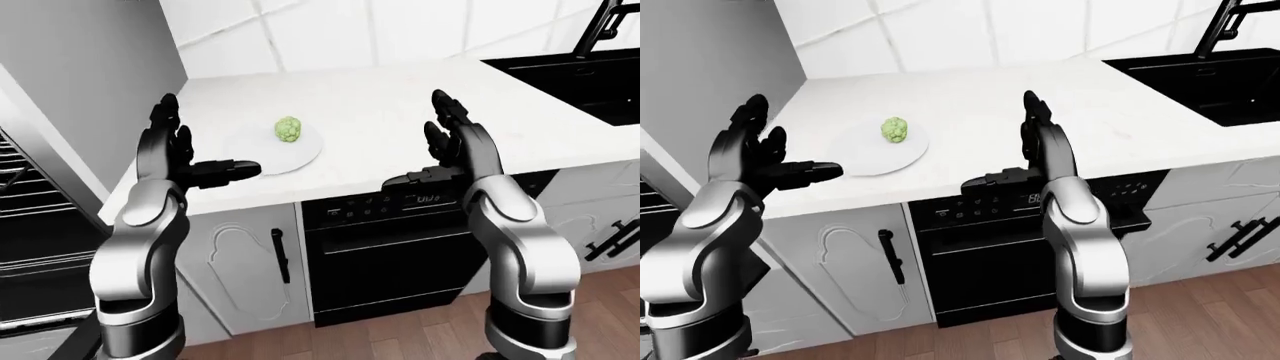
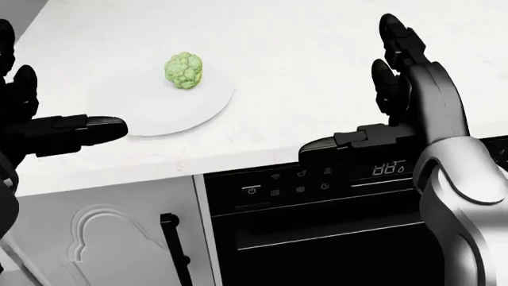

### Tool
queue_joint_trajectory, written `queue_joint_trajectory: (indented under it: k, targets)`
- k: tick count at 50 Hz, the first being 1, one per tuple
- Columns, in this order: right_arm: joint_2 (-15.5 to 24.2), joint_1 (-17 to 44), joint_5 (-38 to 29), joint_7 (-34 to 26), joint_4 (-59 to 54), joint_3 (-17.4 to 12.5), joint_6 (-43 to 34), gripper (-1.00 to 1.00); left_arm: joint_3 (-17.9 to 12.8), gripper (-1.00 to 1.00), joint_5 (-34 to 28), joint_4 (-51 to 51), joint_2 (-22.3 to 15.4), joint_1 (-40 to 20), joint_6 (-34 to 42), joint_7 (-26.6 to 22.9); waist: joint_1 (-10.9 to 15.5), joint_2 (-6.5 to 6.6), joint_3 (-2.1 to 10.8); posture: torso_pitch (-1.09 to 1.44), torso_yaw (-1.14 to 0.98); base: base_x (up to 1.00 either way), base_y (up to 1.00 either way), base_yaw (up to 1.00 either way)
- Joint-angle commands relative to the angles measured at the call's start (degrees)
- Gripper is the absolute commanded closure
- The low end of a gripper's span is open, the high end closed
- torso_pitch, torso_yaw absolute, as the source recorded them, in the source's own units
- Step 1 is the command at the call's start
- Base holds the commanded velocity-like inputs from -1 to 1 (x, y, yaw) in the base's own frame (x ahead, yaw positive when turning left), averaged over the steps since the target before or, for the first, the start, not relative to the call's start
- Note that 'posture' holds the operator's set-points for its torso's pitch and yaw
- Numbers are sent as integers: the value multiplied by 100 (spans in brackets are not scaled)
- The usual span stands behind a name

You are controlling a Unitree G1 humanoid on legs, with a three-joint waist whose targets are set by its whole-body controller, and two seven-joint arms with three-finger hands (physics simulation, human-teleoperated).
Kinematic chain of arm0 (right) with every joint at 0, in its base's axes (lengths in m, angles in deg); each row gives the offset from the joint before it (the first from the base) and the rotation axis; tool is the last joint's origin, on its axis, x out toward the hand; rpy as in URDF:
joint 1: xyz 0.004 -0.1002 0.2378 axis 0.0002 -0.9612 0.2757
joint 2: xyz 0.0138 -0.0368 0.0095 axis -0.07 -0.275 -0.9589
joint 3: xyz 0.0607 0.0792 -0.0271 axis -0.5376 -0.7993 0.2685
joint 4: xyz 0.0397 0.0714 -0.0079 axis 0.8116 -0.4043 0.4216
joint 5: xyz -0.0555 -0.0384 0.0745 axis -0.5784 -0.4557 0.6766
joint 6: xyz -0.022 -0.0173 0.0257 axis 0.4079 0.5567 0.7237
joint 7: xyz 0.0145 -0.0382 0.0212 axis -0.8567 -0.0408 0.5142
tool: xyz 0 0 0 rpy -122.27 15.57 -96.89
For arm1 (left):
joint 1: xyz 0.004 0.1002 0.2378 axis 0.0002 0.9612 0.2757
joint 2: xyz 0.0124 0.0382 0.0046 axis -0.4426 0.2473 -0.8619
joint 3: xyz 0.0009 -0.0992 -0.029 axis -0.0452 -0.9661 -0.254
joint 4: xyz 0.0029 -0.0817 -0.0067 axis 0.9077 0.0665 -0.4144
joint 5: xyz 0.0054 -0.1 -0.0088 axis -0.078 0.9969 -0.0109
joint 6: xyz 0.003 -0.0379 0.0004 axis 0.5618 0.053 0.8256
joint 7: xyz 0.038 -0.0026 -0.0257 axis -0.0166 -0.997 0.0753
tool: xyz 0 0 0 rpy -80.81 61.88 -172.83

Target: Place the broccoli on the top rack of the oven.

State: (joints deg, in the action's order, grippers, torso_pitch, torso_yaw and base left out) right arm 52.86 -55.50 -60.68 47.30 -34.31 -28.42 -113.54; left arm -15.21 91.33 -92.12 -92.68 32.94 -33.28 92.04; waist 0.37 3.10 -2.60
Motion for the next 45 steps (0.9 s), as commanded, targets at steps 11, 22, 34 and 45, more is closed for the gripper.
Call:
queue_joint_trajectory:
  k: [11, 22, 34, 45]
  targets:
    - [82, 439, -49, 89, 144, -50, 167, -100, 62, -100, -8, -146, -2, -250, -287, -56, 13, -598, 164, 0, 0, 28, 9, 0]
    - [6, 413, -82, 164, 105, -43, 46, -100, 66, -100, 6, -209, 13, -250, -227, -46, -43, -82, 279, 0, 0, 5, 1, 0]
    - [105, 358, -13, 159, 333, -140, -49, -100, 124, -100, -15, -240, 45, -292, -196, -32, 18, -323, 196, 0, 0, 0, 0, 0]
    - [156, 307, -55, 191, 297, -136, 22, -100, 50, -100, 4, -284, 27, -213, -214, -56, 64, -261, 241, 0, 0, 0, 0, 48]
